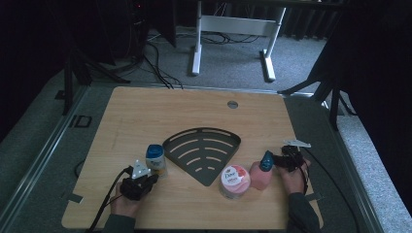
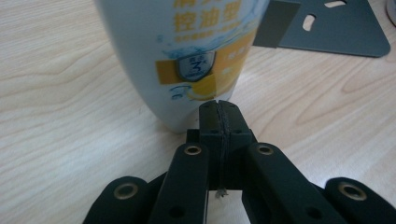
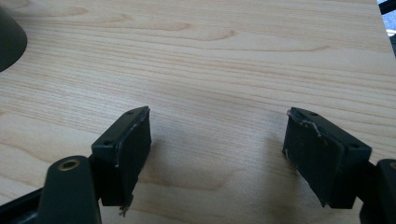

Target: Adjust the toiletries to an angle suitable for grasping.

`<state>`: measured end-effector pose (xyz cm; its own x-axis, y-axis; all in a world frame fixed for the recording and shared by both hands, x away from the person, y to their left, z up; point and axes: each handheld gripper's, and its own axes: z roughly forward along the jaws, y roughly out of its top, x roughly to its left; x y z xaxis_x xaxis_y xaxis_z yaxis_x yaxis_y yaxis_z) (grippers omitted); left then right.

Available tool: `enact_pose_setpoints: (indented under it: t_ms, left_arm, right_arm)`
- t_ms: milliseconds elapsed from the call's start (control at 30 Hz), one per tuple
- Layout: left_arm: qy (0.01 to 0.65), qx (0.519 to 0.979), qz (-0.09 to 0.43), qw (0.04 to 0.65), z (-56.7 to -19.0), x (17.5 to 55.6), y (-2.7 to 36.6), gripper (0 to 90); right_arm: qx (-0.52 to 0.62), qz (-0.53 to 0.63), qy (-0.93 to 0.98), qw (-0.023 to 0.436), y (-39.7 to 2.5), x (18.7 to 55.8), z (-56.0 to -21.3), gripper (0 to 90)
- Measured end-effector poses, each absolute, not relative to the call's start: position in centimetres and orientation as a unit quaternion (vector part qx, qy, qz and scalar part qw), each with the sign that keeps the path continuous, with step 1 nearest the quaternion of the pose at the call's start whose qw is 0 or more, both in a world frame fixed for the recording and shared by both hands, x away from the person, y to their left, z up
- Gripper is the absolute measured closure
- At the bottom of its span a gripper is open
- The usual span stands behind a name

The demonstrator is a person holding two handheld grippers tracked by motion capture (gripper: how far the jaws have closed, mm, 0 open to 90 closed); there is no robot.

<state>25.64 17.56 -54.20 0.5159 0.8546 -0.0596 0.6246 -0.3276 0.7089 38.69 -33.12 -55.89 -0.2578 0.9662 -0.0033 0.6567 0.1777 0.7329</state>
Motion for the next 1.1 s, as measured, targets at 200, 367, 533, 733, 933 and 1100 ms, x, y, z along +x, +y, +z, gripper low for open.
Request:
enact_pose_setpoints:
  t_ms: [200,367,533,733,933,1100]
  left_arm:
    - [0.465,0.795,0.169,0.351,-54.3,26.7,16.7,89.3]
    - [0.469,0.792,0.172,0.350,-54.4,27.2,16.7,89.2]
    - [0.480,0.786,0.173,0.349,-54.4,28.1,17.0,88.3]
    - [0.486,0.782,0.177,0.347,-54.4,28.8,17.3,88.1]
    - [0.495,0.777,0.180,0.345,-54.5,29.4,17.8,88.0]
    - [0.509,0.768,0.182,0.345,-54.5,29.7,18.3,87.3]
  right_arm:
    - [0.558,0.316,0.727,0.245,-33.1,38.7,-55.9,22.8]
    - [0.558,0.316,0.727,0.245,-33.1,38.7,-55.9,22.8]
    - [0.558,0.316,0.727,0.245,-33.1,38.7,-55.9,22.8]
    - [0.558,0.316,0.727,0.245,-33.1,38.7,-55.9,22.8]
    - [0.558,0.316,0.727,0.245,-33.1,38.7,-55.9,22.8]
    - [0.558,0.316,0.727,0.245,-33.1,38.7,-55.9,22.8]
